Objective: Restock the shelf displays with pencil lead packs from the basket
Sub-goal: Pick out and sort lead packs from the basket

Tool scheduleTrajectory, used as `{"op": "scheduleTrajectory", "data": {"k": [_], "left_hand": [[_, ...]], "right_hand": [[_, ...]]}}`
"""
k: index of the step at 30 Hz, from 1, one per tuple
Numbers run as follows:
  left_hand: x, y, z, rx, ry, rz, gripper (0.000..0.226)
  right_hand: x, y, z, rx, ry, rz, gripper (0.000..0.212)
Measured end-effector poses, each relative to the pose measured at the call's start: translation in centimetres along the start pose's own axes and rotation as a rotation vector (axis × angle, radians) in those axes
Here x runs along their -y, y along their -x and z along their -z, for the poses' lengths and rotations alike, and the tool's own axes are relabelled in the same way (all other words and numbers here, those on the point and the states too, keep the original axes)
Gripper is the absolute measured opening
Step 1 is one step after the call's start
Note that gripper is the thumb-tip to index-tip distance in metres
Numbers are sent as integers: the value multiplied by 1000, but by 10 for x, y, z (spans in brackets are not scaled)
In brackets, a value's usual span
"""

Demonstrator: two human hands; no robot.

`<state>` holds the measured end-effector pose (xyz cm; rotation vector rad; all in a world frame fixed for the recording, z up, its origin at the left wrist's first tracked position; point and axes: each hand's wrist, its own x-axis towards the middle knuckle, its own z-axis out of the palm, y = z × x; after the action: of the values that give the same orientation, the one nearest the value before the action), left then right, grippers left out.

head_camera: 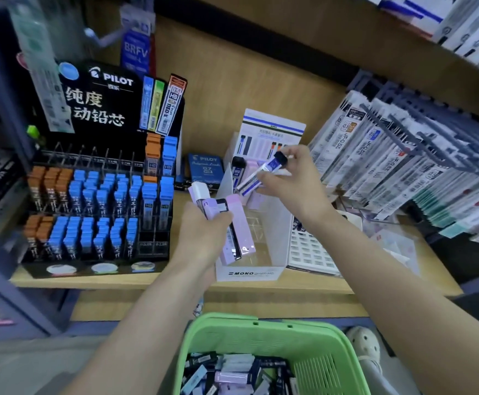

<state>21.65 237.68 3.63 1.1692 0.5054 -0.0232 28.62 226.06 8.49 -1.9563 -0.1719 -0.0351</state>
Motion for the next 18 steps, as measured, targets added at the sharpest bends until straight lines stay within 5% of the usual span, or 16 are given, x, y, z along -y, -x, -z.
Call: {"op": "scheduleTrajectory", "data": {"k": [5,18], "left_hand": [[-1,-3,3,-7,-1,10,17],[-1,-7,12,-4,-56,36,16]], "right_hand": [[1,-19,-13,11,328,286,20],[-12,-40,-8,210,697,374,17]]}}
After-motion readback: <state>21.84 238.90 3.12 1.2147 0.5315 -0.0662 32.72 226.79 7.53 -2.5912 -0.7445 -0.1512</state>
